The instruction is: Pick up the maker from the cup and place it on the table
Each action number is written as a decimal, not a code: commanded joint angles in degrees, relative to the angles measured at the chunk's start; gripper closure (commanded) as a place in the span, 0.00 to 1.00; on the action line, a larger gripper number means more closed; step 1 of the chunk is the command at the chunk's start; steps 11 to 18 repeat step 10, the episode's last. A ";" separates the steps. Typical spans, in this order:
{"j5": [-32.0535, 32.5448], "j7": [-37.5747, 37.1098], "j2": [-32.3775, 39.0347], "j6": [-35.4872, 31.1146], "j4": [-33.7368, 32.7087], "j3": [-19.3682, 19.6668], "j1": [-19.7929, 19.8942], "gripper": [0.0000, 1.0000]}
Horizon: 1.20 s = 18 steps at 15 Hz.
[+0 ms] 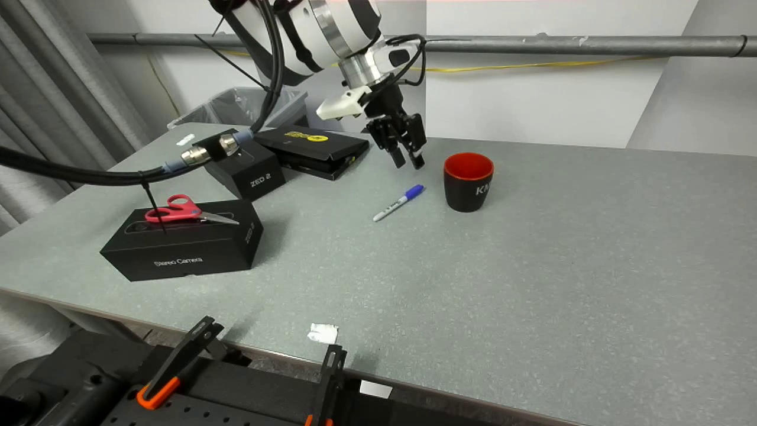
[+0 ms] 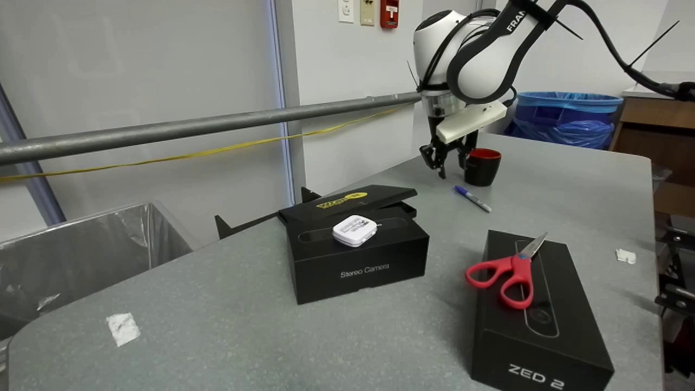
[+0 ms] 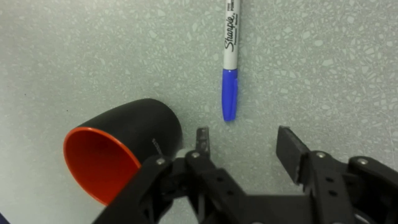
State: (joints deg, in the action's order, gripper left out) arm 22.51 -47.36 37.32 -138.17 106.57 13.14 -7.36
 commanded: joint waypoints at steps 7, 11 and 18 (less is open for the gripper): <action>0.10 1.01 0.10 1.17 -1.68 0.76 -1.11 0.00; 0.18 2.09 0.08 2.45 -2.12 0.69 -1.04 0.00; 0.18 2.09 0.08 2.45 -2.12 0.69 -1.04 0.00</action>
